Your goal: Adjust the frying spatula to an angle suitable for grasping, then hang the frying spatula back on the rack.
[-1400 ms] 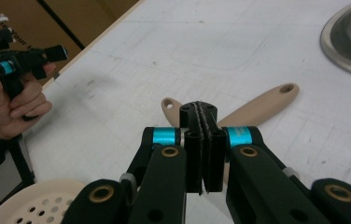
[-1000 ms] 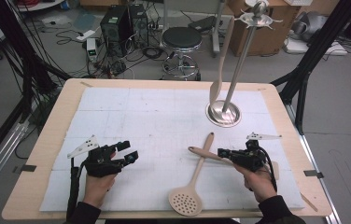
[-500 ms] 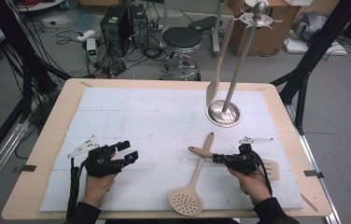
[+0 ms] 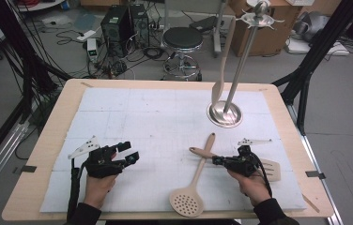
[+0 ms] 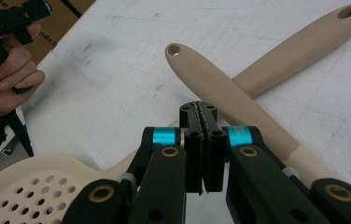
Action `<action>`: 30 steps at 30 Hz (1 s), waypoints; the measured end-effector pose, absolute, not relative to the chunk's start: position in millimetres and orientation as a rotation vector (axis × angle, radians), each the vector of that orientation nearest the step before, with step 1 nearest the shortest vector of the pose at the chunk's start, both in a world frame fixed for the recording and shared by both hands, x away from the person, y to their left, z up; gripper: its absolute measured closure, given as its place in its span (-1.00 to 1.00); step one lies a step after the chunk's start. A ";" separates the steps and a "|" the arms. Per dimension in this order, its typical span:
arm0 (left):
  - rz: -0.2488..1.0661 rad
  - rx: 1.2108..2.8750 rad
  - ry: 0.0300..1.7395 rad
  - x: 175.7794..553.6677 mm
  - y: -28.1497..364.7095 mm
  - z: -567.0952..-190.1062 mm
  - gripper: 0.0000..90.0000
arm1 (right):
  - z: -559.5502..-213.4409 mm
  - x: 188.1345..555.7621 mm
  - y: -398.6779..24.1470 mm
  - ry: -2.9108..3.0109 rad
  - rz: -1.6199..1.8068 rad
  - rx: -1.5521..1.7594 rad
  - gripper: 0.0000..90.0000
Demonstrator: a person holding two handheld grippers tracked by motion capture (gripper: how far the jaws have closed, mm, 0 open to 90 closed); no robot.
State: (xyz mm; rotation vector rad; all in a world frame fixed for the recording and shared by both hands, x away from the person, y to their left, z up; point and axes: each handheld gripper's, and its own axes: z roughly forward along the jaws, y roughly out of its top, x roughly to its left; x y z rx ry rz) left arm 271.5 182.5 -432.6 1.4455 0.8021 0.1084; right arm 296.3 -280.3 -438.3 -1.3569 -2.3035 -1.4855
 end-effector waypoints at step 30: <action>0.110 1.444 0.803 270.5 182.6 -432.4 -0.35 | -434.6 307.4 -287.6 -2.479 -1.436 -1.345 0.40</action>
